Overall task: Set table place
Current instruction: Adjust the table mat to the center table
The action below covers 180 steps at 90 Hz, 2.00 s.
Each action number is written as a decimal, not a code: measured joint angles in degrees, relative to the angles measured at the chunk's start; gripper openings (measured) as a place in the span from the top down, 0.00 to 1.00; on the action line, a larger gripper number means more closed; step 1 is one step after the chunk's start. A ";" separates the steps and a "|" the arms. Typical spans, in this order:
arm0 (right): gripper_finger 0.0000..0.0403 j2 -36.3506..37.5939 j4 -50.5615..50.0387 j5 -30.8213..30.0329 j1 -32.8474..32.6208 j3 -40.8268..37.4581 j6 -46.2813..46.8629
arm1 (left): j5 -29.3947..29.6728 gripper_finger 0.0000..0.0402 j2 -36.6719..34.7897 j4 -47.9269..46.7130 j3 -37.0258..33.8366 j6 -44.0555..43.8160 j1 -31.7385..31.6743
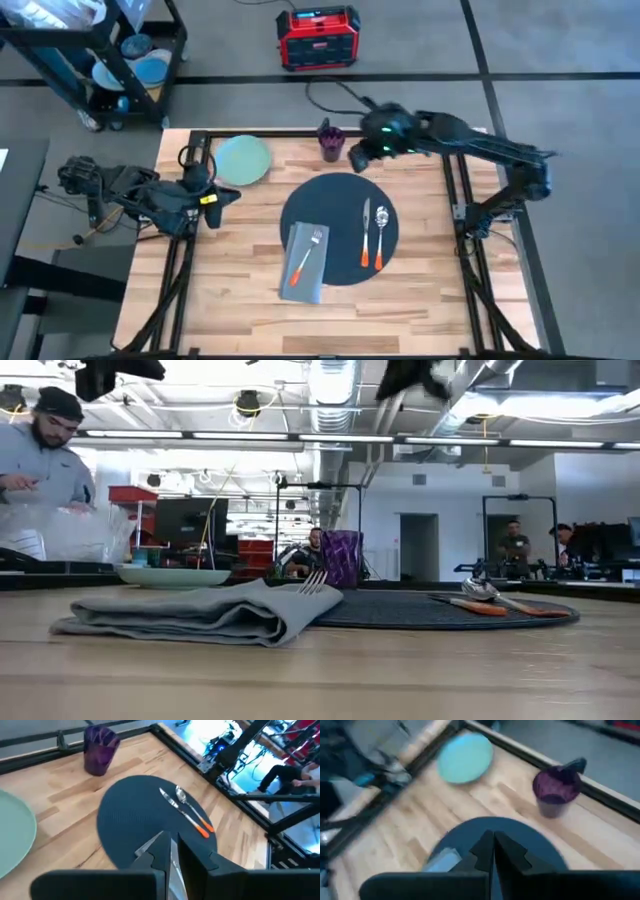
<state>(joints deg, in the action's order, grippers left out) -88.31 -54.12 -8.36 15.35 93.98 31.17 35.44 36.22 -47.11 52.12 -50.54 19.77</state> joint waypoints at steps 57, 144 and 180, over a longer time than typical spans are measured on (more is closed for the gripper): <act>1.00 2.68 43.85 11.13 2.13 -43.19 14.93 | 1.58 0.96 5.74 1.97 0.00 4.24 -4.27; 1.00 -5.00 51.75 19.58 9.49 -56.66 13.99 | -13.17 0.96 27.24 13.00 0.07 6.80 -9.77; 1.00 -5.69 61.33 21.88 6.81 -56.77 16.57 | -14.36 0.96 27.64 14.38 0.07 7.69 -9.75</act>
<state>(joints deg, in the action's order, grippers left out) -94.00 7.20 13.52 22.16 37.21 47.73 21.08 63.86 -32.73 52.18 -42.85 10.02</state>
